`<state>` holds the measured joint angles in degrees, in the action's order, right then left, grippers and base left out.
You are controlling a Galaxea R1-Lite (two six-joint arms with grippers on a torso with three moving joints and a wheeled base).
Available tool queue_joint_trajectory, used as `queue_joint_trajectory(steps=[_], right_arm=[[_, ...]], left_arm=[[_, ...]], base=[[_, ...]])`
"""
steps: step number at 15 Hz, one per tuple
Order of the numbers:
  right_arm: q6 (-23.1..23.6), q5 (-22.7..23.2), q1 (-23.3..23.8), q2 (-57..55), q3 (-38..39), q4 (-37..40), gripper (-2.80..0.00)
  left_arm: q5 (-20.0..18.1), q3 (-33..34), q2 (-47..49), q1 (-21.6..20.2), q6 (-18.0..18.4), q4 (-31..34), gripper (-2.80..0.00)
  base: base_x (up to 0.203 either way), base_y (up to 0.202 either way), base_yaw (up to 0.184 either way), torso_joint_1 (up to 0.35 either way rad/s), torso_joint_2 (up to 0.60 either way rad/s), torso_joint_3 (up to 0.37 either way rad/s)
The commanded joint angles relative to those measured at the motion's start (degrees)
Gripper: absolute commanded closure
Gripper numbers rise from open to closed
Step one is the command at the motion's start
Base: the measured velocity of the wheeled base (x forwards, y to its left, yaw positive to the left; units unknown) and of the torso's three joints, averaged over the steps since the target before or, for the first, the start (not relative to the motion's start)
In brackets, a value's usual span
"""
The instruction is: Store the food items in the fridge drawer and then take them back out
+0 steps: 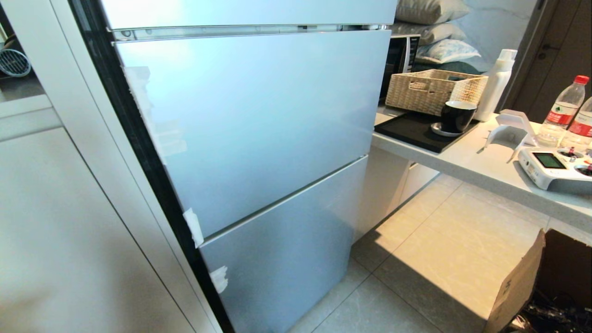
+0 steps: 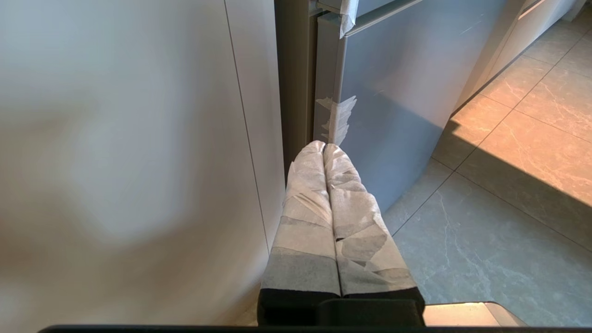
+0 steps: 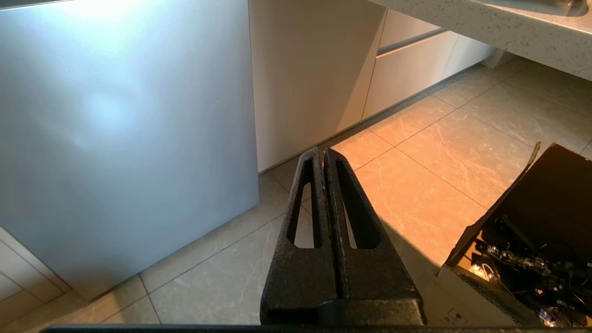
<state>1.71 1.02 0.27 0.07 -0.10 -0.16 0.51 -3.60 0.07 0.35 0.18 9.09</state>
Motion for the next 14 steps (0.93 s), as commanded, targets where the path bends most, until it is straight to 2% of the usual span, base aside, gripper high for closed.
queue_joint_trajectory(steps=[1, 14], right_arm=[[0.05, 0.03, 0.00, -0.07, 0.01, -0.02, 0.00], [0.05, 0.03, 0.00, -0.07, 0.01, -0.02, 0.00]], left_arm=[[0.02, 0.00, 0.01, 0.00, -0.01, 0.05, 0.00], [0.02, 0.00, 0.01, 0.00, -0.01, 0.05, 0.00]], base=[[0.000, 0.000, 0.000, 0.000, 0.00, 0.000], [0.000, 0.000, 0.000, 0.000, 0.00, 0.000]])
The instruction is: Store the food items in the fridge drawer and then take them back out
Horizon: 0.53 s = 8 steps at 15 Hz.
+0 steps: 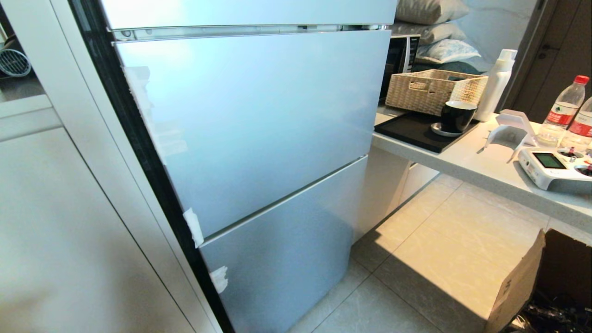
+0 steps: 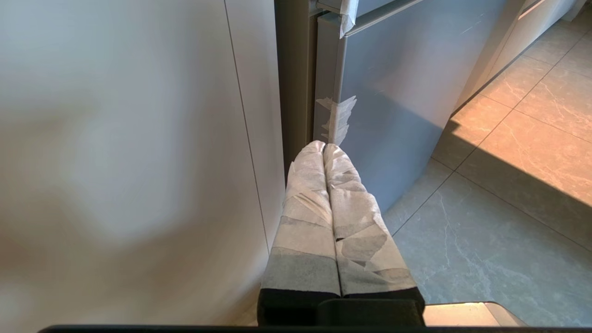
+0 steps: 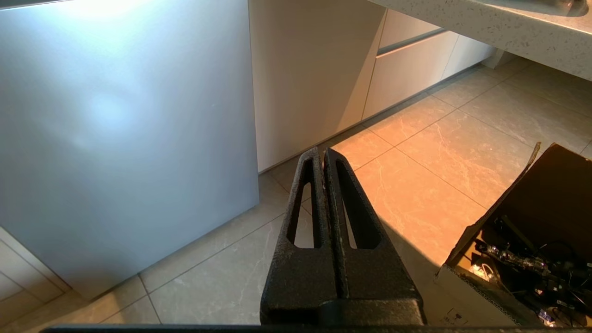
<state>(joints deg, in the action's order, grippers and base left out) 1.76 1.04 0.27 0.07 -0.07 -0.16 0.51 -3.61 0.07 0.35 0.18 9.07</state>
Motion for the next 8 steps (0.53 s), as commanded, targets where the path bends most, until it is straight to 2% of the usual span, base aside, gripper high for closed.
queue_joint_trajectory(steps=[1, 8], right_arm=[[0.00, 0.02, 0.00, -0.07, -0.01, -0.02, 0.00], [0.00, 0.02, 0.00, -0.07, -0.01, -0.02, 0.00]], left_arm=[[0.02, 0.00, 0.01, 0.00, 0.07, 0.07, 0.00], [0.02, 0.00, 0.01, 0.00, 0.05, 0.07, 0.00]], base=[[0.000, 0.000, 0.000, 0.000, 0.00, 0.000], [0.000, 0.000, 0.000, 0.000, 0.00, 0.000]])
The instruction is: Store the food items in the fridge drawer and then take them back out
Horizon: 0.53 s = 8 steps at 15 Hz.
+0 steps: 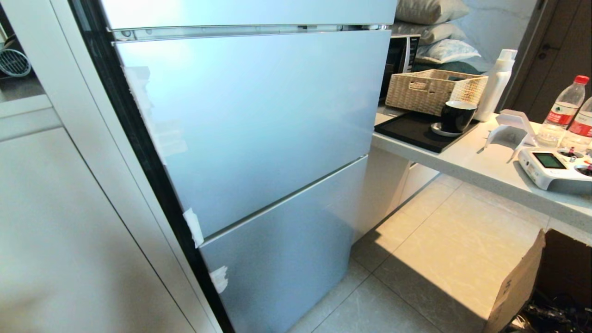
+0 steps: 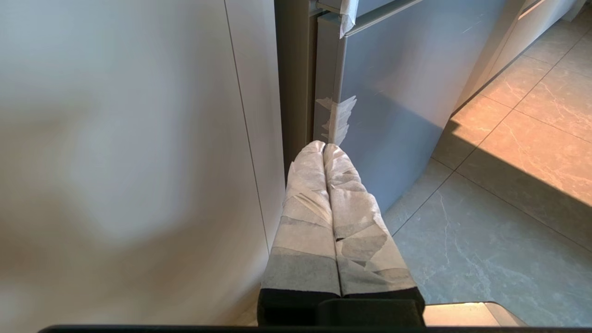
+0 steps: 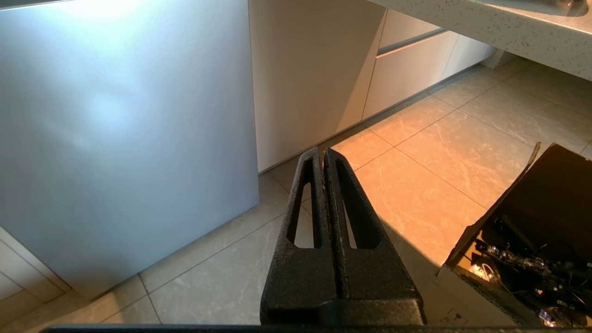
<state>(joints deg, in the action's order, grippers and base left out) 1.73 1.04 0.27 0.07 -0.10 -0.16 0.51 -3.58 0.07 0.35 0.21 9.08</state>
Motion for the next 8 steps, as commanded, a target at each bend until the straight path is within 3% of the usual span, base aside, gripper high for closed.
queue_joint_trajectory(steps=[1, 8], right_arm=[[0.03, 0.02, 0.00, -0.07, 0.01, -0.02, 0.00], [0.03, 0.02, 0.00, -0.07, 0.09, -0.02, 0.00]], left_arm=[[0.02, -0.02, 0.01, 0.00, -0.03, 0.06, 0.00], [0.02, -0.02, 0.01, 0.00, -0.03, 0.06, 0.00]], base=[[0.000, 0.000, 0.000, 0.000, 0.00, 0.000], [0.000, 0.000, 0.000, 0.000, 0.00, 0.000]])
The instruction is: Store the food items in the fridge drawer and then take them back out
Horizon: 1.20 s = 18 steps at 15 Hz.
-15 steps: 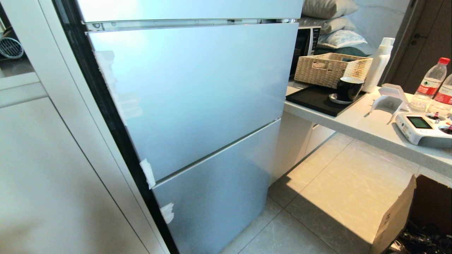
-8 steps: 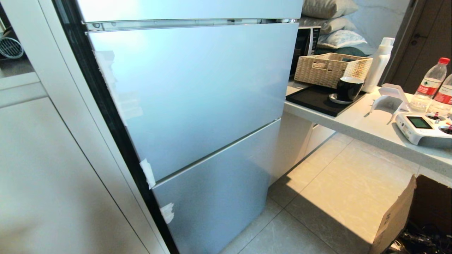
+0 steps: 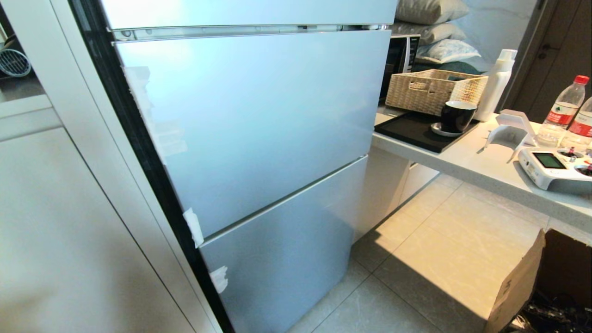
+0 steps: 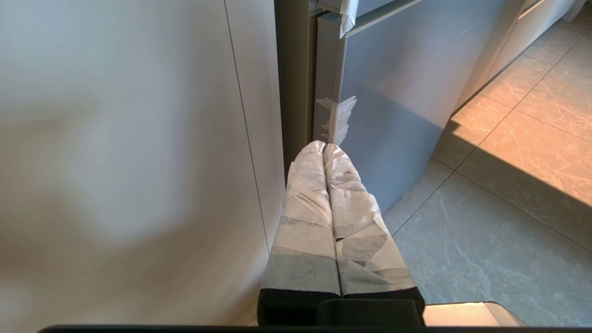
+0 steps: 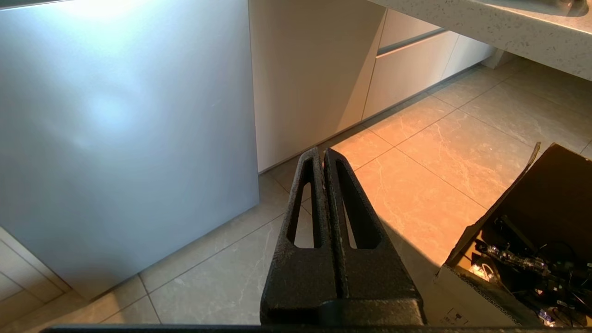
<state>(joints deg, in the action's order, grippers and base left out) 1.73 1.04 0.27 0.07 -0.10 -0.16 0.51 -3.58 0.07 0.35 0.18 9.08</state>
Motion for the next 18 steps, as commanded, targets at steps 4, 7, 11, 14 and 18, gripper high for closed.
queue_joint_trajectory(steps=[4, 7, 11, 14, 18], right_arm=[[0.03, 0.02, 0.00, -0.07, 0.01, -0.02, 0.00], [0.03, 0.02, 0.00, -0.07, 0.01, -0.02, 0.00], [0.03, 0.02, 0.00, -0.07, 0.01, -0.02, 0.00], [0.29, 0.11, 0.00, -0.07, 0.10, -0.02, 0.00], [0.05, 0.02, 0.00, -0.07, 0.09, -0.02, 0.00]], left_arm=[[0.02, -0.02, 0.01, 0.00, 0.05, 0.06, 0.00], [0.02, -0.02, 0.01, 0.00, 0.00, 0.06, 0.00], [0.02, -0.02, 0.01, 0.00, 0.00, 0.06, 0.00], [0.02, -0.02, 0.01, 0.00, -0.01, 0.06, 0.00], [0.02, -0.02, 0.01, 0.00, -0.01, 0.06, 0.00]], base=[[0.000, 0.000, 0.000, 0.000, 0.00, 0.000], [0.000, 0.000, 0.000, 0.000, 0.00, 0.000], [0.000, 0.000, 0.000, 0.000, 0.00, 0.000], [0.000, 0.000, 0.000, 0.000, 0.00, 0.000], [0.000, 0.000, 0.000, 0.000, 0.00, 0.000]])
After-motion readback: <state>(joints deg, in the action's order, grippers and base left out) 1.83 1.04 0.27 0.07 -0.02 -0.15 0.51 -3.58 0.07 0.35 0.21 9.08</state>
